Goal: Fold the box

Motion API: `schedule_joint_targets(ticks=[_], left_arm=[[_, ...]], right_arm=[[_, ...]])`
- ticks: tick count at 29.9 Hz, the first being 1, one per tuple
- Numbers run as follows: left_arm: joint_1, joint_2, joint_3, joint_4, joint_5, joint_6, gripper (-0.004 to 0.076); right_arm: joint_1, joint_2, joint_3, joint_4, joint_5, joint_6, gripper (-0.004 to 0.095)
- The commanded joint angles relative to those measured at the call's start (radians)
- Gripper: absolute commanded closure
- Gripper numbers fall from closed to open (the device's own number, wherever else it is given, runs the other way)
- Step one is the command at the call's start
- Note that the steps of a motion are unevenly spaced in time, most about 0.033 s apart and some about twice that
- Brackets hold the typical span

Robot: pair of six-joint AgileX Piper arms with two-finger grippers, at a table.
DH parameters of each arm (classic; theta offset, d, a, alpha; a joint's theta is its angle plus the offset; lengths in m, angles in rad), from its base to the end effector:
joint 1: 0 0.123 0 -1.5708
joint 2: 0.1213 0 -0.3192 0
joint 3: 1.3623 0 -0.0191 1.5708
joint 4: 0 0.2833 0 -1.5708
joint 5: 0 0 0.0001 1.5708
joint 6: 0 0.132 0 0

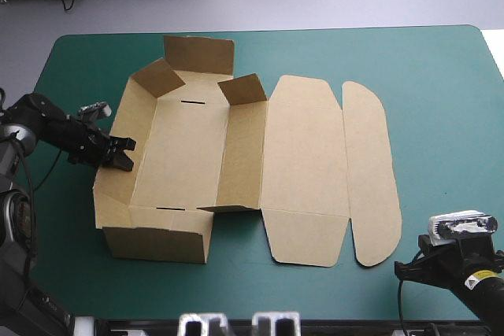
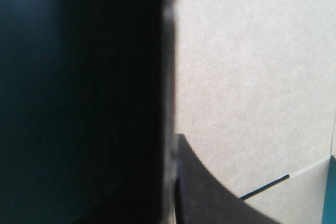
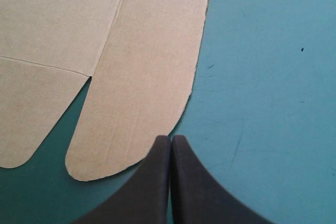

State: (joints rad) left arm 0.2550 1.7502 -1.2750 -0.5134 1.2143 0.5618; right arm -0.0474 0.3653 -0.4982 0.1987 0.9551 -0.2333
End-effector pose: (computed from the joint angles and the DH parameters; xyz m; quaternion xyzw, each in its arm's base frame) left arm 0.3693 0.0335 0.2212 0.0565 0.9699 -0.2231 0.0799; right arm 0.0884 0.0171 0.2662 -0.0650 0.9073 0.0398 0.4135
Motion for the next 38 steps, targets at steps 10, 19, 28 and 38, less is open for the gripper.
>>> schedule_joint_targets(ticks=[10,19,28,38], left_arm=[[-0.316,-0.067,-0.429,0.167,0.068,0.252,0.0734],[-0.524,-0.067,-0.604,0.365,-0.069,0.378,0.0734],[-0.802,-0.067,-0.672,0.584,-0.168,0.457,0.0734],[-1.017,-0.065,-0.67,0.86,-0.17,0.331,0.0734]], right_arm=[[0.001,0.011,-0.025,0.001,-0.029,-0.004,0.0923],[0.001,0.011,-0.091,-0.017,-0.018,-0.013,0.0923],[0.001,0.011,-0.164,-0.022,-0.019,-0.01,0.0923],[0.001,0.127,-0.406,-0.073,-0.03,0.113,0.0923]])
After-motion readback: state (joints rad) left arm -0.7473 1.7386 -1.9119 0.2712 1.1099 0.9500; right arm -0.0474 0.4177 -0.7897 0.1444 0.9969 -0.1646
